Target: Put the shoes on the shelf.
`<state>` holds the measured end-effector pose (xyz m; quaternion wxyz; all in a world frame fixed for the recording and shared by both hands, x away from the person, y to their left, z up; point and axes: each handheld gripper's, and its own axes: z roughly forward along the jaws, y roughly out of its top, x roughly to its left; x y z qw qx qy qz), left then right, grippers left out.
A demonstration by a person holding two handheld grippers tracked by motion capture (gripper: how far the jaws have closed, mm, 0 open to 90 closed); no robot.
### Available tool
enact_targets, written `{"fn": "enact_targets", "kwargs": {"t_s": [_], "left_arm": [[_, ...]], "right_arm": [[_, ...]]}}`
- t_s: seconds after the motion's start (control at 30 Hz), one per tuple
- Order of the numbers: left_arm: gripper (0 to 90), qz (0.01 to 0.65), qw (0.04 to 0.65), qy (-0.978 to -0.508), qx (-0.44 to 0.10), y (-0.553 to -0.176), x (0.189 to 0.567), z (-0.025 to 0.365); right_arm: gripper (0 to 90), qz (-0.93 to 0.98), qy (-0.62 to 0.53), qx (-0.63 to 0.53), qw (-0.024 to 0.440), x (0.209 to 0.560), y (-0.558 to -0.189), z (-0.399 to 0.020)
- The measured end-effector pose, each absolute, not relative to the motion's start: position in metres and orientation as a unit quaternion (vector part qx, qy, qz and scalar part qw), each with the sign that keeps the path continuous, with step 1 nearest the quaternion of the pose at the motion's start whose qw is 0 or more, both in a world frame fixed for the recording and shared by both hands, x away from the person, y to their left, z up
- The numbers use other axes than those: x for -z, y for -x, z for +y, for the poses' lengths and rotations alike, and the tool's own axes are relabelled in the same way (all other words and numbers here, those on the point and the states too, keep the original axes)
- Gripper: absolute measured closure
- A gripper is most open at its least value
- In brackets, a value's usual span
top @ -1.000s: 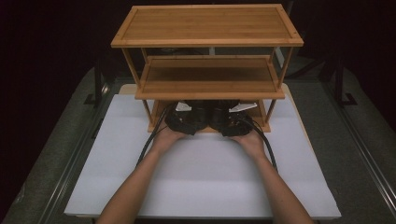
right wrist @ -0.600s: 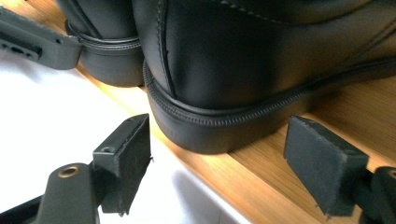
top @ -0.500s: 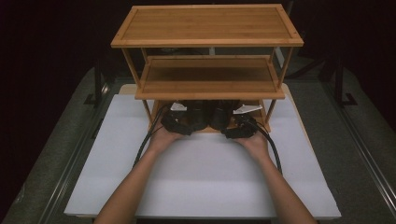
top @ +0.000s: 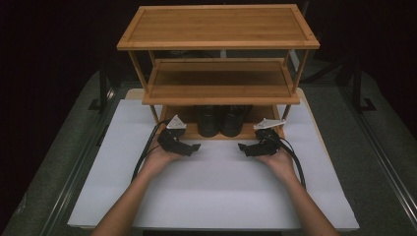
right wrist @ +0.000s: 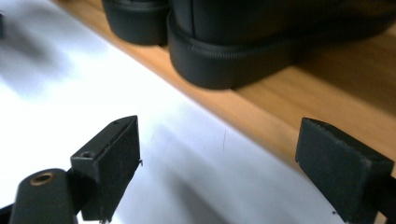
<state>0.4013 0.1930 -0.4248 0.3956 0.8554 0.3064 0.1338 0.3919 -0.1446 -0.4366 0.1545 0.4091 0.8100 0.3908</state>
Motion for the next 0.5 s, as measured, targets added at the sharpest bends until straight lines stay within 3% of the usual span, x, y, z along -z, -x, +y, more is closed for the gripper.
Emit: {"fn": "enact_targets", "kwargs": {"t_s": [0.33,0.5], "left_arm": [[10.1,0.309,0.391,-0.856,-0.136,-0.358,0.425,0.225],[10.2,0.315,0.374,-0.861,-0.138,-0.332,0.433,0.248]], "right_arm": [[10.5,0.813,-0.407,-0.394,0.137,0.432,-0.348,-0.166],[10.2,0.814,-0.406,-0.388,0.15,0.433,-0.324,-0.18]]}}
